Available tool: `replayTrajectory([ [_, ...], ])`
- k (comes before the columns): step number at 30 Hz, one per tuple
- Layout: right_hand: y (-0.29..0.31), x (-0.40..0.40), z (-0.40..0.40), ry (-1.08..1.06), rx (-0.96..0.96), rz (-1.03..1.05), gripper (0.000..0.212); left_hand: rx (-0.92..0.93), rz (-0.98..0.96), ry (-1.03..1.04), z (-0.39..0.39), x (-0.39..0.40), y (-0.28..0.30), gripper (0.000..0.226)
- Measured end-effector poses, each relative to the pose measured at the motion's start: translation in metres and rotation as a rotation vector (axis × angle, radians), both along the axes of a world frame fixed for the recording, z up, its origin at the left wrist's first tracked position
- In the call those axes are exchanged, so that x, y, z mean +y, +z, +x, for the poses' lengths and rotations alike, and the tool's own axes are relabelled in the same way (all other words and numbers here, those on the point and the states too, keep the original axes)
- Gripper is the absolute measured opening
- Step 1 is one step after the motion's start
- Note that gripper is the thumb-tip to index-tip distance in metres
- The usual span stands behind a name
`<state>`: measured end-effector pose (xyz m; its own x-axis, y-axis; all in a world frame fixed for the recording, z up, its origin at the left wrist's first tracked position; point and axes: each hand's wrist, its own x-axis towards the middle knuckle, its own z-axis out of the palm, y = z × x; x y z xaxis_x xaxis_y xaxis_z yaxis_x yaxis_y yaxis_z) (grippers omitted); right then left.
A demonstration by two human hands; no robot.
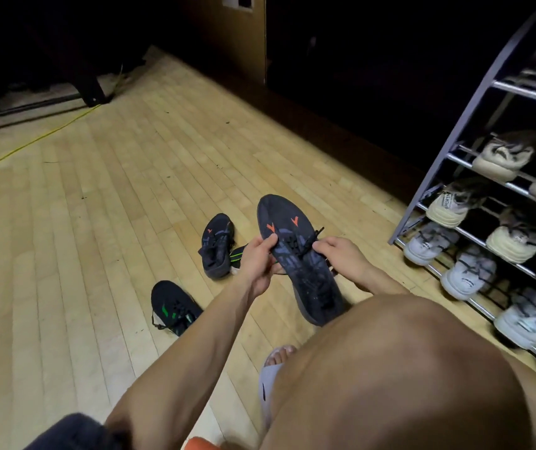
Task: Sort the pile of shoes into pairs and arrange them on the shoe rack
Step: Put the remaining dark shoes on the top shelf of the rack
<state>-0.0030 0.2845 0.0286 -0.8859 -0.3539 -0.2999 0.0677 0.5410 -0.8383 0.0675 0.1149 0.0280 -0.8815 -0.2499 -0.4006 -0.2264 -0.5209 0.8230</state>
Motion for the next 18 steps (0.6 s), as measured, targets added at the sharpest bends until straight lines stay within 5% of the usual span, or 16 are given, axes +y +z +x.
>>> replayTrajectory([
  [18, 0.209, 0.154, -0.042, -0.359, 0.433, -0.132, 0.036, 0.345, -0.105, -0.306, -0.103, 0.152, 0.207, 0.023],
])
